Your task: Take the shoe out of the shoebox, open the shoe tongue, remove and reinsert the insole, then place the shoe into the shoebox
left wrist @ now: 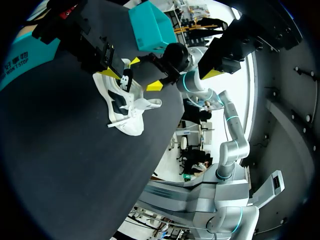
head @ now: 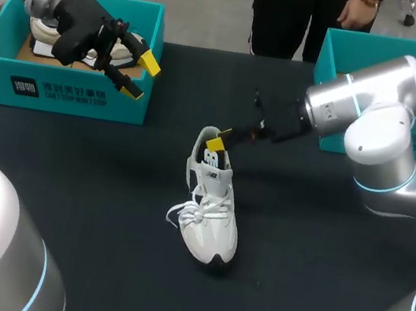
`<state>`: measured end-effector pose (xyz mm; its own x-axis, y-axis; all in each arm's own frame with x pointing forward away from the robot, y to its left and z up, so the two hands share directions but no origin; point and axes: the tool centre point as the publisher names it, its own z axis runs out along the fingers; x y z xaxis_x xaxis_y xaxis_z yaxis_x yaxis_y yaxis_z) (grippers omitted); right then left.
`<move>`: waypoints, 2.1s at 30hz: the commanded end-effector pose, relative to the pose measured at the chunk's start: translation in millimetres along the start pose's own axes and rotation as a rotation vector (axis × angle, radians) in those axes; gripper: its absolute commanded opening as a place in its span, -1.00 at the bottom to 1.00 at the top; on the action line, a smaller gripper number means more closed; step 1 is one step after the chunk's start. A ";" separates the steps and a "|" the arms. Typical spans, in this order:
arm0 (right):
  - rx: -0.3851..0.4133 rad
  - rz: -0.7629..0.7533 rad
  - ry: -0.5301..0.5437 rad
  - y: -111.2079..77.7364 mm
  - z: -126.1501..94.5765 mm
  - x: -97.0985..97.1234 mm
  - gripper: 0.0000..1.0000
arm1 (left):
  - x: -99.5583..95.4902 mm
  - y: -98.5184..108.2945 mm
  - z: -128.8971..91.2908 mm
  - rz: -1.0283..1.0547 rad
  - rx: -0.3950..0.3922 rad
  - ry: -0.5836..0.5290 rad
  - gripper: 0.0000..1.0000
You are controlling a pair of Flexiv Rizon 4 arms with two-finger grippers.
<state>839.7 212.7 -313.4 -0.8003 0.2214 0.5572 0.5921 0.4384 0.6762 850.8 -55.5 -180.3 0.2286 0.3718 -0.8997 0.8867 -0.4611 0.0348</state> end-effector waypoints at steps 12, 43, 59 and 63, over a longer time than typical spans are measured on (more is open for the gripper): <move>0.014 0.005 0.019 4.9 11.3 -1.8 1.00 | -0.2 -0.5 -0.2 0.001 0.000 0.004 1.00; 0.204 0.082 -0.447 12.4 -29.2 17.3 -1.00 | -0.2 -0.5 -0.2 0.001 0.000 0.004 1.00; 0.252 0.232 -0.904 14.5 -11.5 8.1 -1.00 | -0.2 -0.5 -0.2 0.001 0.000 0.004 1.00; 0.233 0.338 -1.032 9.8 -11.1 -1.2 -1.00 | -0.2 -0.5 -0.2 0.001 0.000 0.004 1.00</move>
<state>844.2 197.1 -297.7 -0.6450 0.7115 0.2790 0.7431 0.4987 0.4461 850.8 -55.5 -180.2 0.2287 0.3718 -0.8997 0.8867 -0.4611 0.0348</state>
